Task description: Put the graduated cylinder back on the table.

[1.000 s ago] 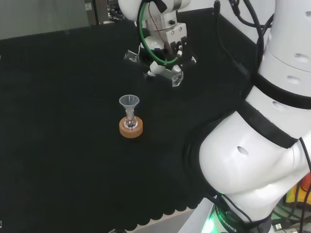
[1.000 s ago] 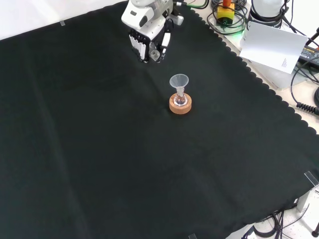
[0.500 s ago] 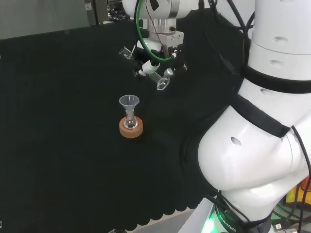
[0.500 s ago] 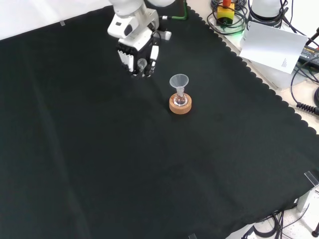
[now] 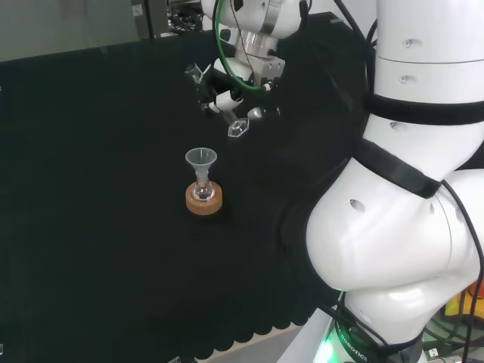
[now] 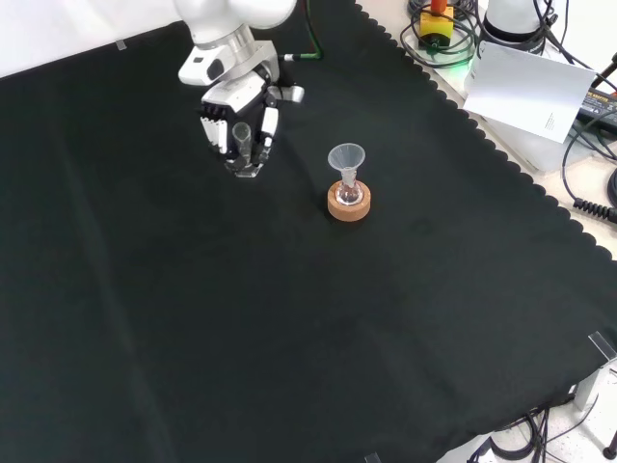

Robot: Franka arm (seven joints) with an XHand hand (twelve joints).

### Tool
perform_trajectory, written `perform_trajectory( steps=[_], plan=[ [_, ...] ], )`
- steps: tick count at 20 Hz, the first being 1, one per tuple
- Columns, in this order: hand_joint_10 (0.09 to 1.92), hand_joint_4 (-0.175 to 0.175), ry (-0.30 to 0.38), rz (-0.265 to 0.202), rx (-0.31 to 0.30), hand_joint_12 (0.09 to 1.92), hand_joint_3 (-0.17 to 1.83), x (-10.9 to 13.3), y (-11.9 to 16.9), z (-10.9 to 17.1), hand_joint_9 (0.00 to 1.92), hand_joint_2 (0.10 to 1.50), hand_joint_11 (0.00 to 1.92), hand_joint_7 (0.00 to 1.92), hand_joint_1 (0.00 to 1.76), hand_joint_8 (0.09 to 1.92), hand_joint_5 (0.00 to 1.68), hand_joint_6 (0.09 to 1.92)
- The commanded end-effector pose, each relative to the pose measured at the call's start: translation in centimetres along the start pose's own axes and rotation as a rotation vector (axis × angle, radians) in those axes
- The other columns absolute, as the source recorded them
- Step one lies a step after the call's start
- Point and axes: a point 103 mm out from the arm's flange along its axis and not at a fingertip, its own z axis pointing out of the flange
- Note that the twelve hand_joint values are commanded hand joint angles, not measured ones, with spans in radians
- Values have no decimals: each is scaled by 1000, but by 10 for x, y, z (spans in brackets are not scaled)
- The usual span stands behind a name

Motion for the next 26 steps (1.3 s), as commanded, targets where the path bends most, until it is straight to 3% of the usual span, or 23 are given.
perform_trajectory(
  steps=[1, 10, 26],
  plan=[
    [87, -22, 83, -17, -121, 588, -175, -21, 36, 3, 1608, 1077, 1401, 1525, 1282, 87, 1152, 740],
    [87, -18, 169, -26, -173, 586, -175, -37, 64, 15, 1602, 1078, 1396, 1521, 1281, 87, 1152, 745],
    [87, 0, 298, -8, -274, 586, -175, -56, 73, 36, 1586, 1078, 1391, 1510, 1278, 87, 1161, 744]
  ],
)
